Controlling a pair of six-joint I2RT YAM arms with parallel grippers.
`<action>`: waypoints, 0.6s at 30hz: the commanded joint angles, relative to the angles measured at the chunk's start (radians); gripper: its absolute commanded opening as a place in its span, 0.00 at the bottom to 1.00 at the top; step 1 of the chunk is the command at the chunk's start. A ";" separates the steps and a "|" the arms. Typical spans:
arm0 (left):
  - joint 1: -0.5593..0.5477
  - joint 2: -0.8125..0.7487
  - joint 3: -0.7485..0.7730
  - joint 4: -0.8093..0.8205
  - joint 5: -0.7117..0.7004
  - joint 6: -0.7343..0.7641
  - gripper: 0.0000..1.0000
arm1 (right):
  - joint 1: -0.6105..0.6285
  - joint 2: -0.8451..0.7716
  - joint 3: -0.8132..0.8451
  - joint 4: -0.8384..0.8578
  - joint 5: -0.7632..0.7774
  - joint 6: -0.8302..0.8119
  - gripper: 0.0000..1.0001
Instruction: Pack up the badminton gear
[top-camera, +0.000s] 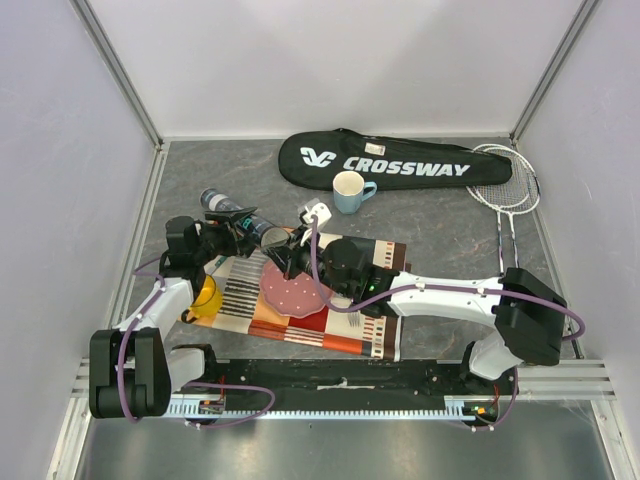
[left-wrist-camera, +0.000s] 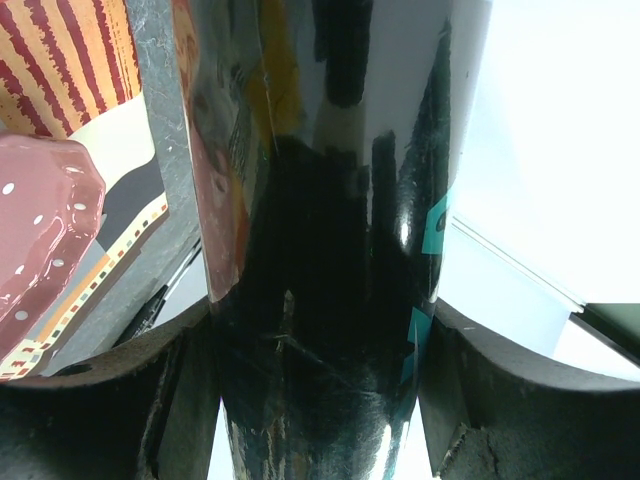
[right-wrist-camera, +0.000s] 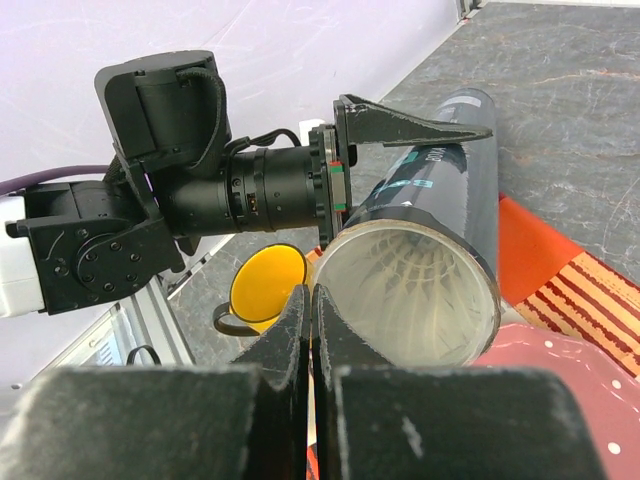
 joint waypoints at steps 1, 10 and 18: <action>-0.008 -0.033 0.023 0.060 0.028 -0.008 0.02 | -0.008 0.018 0.022 0.075 0.031 -0.032 0.00; -0.014 -0.044 0.020 0.062 0.033 -0.018 0.02 | -0.008 0.068 0.005 0.170 0.068 -0.089 0.00; -0.014 -0.057 0.007 0.062 0.040 -0.026 0.02 | -0.008 0.101 0.026 0.169 0.115 -0.138 0.00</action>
